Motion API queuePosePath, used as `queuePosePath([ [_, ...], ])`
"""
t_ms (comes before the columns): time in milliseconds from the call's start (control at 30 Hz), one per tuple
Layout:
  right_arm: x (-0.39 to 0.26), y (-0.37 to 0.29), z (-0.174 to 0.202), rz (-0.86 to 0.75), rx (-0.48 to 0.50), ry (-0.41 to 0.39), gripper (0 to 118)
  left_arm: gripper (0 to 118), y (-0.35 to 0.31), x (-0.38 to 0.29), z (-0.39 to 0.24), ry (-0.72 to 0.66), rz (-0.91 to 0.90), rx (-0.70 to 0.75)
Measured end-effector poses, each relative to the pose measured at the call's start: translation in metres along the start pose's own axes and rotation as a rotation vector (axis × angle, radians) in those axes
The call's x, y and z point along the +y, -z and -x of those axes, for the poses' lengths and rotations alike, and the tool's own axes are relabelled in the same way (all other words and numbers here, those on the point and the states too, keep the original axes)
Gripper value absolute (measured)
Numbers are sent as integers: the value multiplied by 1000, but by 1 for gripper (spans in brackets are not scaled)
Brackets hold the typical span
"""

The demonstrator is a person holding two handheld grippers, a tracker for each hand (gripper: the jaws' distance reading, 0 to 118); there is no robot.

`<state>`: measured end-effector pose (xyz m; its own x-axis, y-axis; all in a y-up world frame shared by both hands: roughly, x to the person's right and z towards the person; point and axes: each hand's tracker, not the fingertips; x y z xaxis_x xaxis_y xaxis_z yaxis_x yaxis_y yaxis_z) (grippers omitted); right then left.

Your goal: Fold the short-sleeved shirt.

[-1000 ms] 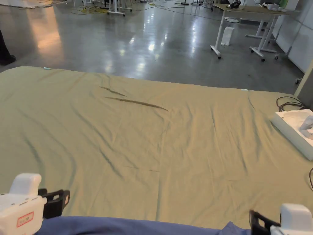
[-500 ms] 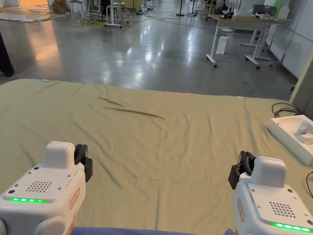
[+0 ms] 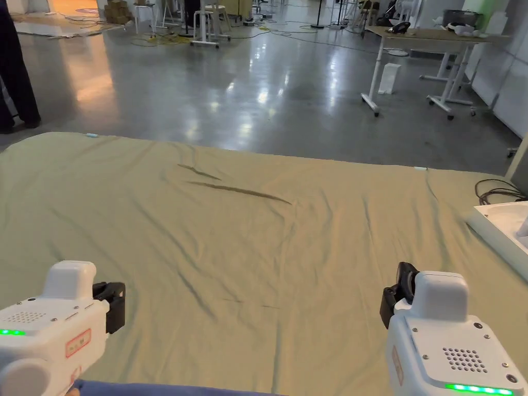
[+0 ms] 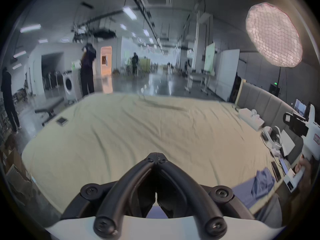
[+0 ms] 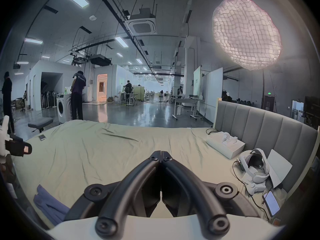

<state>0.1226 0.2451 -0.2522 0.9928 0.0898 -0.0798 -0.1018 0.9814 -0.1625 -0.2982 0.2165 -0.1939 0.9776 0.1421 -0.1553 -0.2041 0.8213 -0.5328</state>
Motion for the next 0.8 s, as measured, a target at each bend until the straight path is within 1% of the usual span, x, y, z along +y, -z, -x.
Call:
queuePosePath([
  [67,-3,3,1,19,9,-5,0,2,5,-10,26,-33,72,-15],
  [100,-5,5,2,34,12,-9,0,3,9,-14,39,-55,141,-35],
  [133,-7,7,3,53,14,-15,0,4,13,-20,53,-78,189,-48],
  [167,-10,9,4,62,14,-17,0,10,16,-26,66,-84,208,-49],
  [200,-12,10,5,73,16,-15,0,19,21,-34,79,-101,256,-59],
  [233,-14,11,5,90,19,-15,0,32,24,-41,90,-117,302,-69],
  [267,-16,13,5,101,23,-15,0,50,28,-47,101,-140,331,-78],
  [300,-18,14,6,111,23,-15,0,58,32,-55,112,-162,366,-94],
  [333,-20,14,7,121,23,-15,0,62,35,-62,121,-180,389,-109],
  [500,-26,16,9,158,27,-26,0,64,52,-87,157,-302,503,-238],
  [533,-27,16,9,164,28,-28,0,64,55,-91,163,-324,501,-254],
  [567,-28,16,10,169,27,-31,0,65,58,-94,165,-368,513,-301],
  [600,-29,16,10,175,26,-32,0,65,65,-98,175,-373,525,-312],
  [667,-31,17,10,188,28,-32,0,65,77,-108,183,-428,561,-362],
  [733,-33,17,10,197,26,-35,0,65,90,-119,182,-484,633,-478],
  [767,-34,16,9,201,25,-37,0,65,88,-124,170,-502,653,-488],
  [800,-35,16,9,205,25,-39,0,65,84,-125,162,-505,620,-493],
])
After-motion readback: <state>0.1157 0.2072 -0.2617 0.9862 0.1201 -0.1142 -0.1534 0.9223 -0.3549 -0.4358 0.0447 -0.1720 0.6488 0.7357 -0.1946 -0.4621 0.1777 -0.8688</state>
